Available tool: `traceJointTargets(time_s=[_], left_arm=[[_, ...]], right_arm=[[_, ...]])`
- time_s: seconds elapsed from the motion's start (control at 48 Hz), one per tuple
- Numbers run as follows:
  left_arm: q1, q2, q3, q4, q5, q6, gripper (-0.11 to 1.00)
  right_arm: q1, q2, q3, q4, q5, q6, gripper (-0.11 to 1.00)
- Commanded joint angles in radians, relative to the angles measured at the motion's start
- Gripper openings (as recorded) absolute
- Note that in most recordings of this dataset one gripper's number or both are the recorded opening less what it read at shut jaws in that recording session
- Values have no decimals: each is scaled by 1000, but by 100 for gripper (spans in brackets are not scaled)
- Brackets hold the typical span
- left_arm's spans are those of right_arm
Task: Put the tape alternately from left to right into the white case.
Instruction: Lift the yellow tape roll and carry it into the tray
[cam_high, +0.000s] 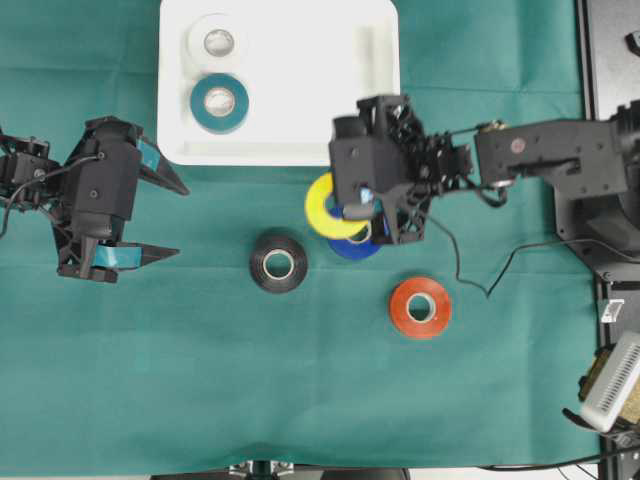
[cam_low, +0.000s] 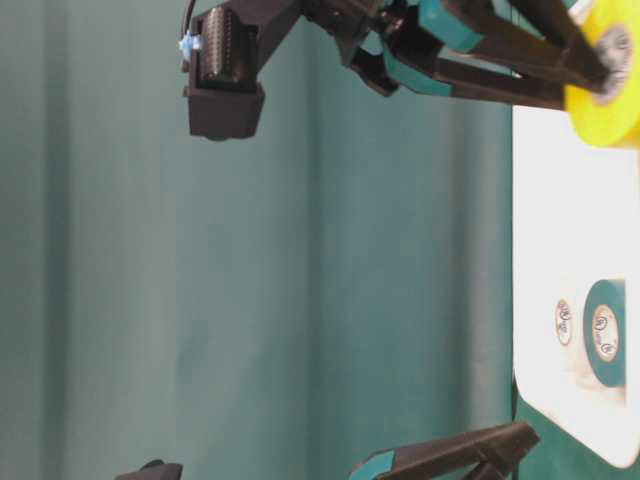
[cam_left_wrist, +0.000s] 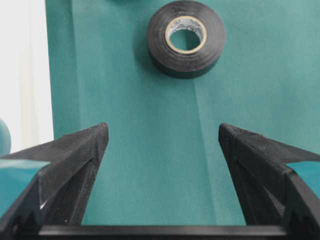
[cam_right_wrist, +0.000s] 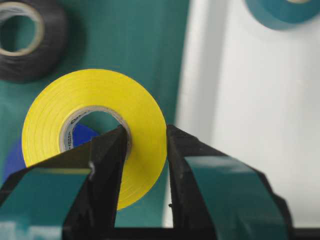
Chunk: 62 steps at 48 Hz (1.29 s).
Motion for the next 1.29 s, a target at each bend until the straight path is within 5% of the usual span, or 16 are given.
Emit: traceJointTargets(time_s=[0.0, 0.625, 1.271], left_arm=[[-3, -9, -17, -3, -6, 0, 60], [-3, -9, -18, -3, -8, -2, 60], [-3, -9, -18, -3, -6, -2, 60]], right_arm=[[-44, -43, 2, -3, -8, 3, 19], [-284, -44, 63, -66, -77, 2, 19], [-293, -37, 64, -75, -81, 5, 19]])
